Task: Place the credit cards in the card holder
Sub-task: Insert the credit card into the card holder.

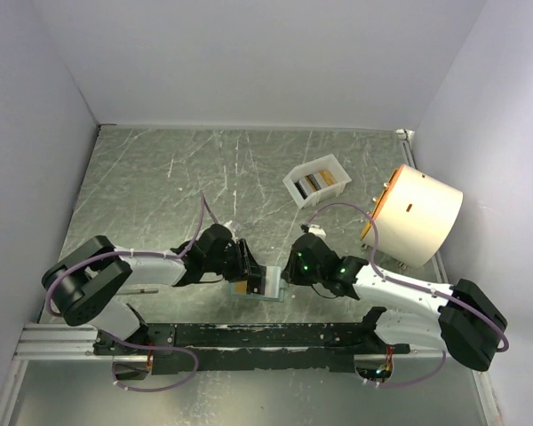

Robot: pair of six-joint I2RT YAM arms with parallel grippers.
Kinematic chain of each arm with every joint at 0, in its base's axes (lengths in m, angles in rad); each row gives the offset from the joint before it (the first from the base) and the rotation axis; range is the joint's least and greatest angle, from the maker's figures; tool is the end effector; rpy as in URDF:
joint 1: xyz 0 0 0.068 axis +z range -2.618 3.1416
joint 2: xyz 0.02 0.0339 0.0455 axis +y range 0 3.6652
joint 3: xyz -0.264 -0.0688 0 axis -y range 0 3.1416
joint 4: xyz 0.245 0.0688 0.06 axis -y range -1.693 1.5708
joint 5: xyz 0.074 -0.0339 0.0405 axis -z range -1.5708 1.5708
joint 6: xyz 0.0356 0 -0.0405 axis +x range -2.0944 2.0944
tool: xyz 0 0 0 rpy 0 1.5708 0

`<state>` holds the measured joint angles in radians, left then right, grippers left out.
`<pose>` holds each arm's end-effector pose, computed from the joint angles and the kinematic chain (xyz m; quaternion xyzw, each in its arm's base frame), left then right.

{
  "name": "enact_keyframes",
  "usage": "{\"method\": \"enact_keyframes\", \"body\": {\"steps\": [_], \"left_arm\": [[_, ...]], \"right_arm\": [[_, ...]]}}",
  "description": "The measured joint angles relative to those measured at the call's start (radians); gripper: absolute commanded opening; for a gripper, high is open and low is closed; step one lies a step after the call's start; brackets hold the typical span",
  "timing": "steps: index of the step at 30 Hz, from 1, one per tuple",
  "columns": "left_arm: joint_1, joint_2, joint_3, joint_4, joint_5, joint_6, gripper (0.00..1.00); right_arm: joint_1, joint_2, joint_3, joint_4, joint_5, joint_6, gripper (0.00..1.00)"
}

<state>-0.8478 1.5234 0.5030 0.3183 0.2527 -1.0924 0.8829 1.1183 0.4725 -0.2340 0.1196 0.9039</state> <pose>0.1717 -0.2080 0.1297 -0.0572 0.8997 -0.4090 0.1417 0.1341 0.1565 0.1671 0.0301 0.9390 0.2282 0.2557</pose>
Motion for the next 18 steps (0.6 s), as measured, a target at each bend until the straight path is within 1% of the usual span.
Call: {"method": "enact_keyframes", "body": {"steps": [6,10,15,18], "left_arm": [[0.000,-0.016,-0.005,0.006,-0.001,-0.001,0.53],[0.000,-0.016,-0.003,-0.006,-0.001,0.000,0.52],[0.000,-0.017,0.022,-0.067,-0.016,0.010,0.55],[0.000,-0.024,0.048,-0.109,-0.032,0.020,0.57]], "right_arm": [[0.000,-0.008,-0.011,0.166,-0.073,0.025,0.19],[0.000,0.024,-0.019,0.277,-0.109,0.051,0.17],[0.001,0.039,-0.027,0.312,-0.110,0.062,0.17],[0.001,0.000,-0.055,0.312,-0.094,0.066,0.17]]}}
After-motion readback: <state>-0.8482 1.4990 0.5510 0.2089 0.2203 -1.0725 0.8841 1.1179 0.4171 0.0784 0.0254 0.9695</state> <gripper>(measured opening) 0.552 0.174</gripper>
